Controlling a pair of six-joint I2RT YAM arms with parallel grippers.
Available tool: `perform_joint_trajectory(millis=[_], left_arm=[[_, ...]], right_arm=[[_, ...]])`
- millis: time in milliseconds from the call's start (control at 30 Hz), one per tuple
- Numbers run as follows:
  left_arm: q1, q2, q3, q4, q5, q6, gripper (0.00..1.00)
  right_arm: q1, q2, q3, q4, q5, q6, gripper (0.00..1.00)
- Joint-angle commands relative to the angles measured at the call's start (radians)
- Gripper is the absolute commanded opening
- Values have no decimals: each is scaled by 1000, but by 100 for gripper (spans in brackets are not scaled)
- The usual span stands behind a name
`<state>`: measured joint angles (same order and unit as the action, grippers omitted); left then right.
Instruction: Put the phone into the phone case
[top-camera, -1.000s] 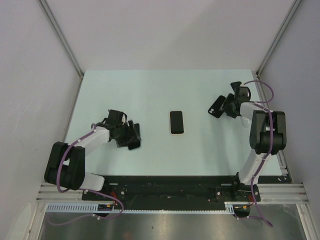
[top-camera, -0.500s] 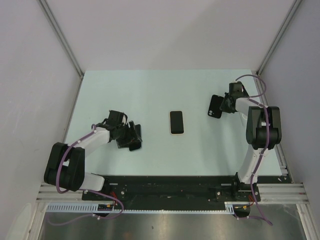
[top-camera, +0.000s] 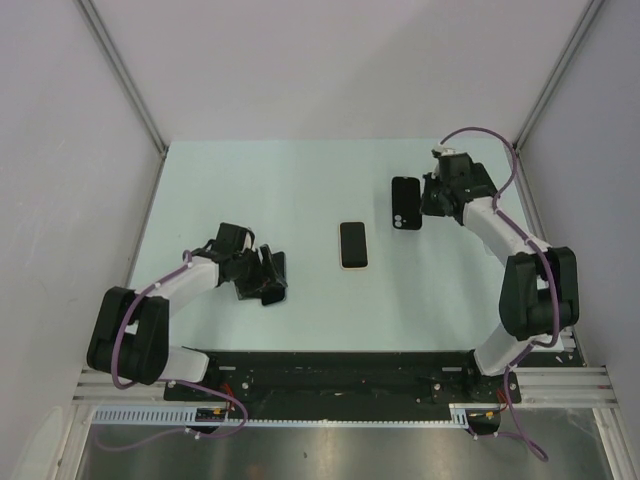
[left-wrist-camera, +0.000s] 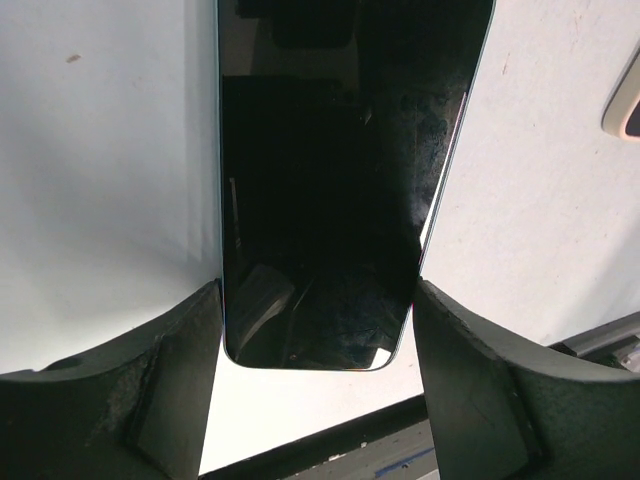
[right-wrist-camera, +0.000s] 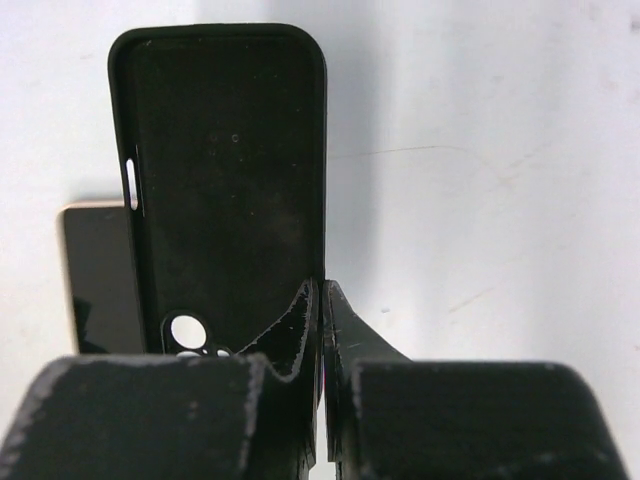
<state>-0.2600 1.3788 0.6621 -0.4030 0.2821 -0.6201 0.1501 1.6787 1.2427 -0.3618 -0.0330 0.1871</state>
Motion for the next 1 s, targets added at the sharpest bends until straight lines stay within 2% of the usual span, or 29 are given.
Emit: perform_joint_trajectory(millis=[0, 67, 133, 267, 433, 533, 700, 967], left_arm=[[-10, -30, -36, -22, 64, 3, 62], [-10, -53, -42, -22, 77, -1, 62], [-10, -69, -51, -22, 91, -9, 62], [-10, -115, -68, -26, 98, -13, 62], [-10, -144, -76, -22, 124, -27, 62], [-10, -158, -78, -23, 126, -32, 62], [-8, -181, -111, 3, 146, -59, 61], [-8, -175, -163, 87, 224, -90, 61]], right_arm=[[110, -99, -66, -22, -44, 55, 0], [164, -157, -112, 10, -13, 104, 0], [270, -210, -173, 23, 88, 188, 0], [449, -267, -262, 41, 188, 328, 0], [673, -225, -302, 64, 287, 458, 0], [750, -163, -302, 75, 329, 537, 0], [815, -91, -302, 104, 360, 609, 0], [844, -43, -299, 118, 392, 673, 0]])
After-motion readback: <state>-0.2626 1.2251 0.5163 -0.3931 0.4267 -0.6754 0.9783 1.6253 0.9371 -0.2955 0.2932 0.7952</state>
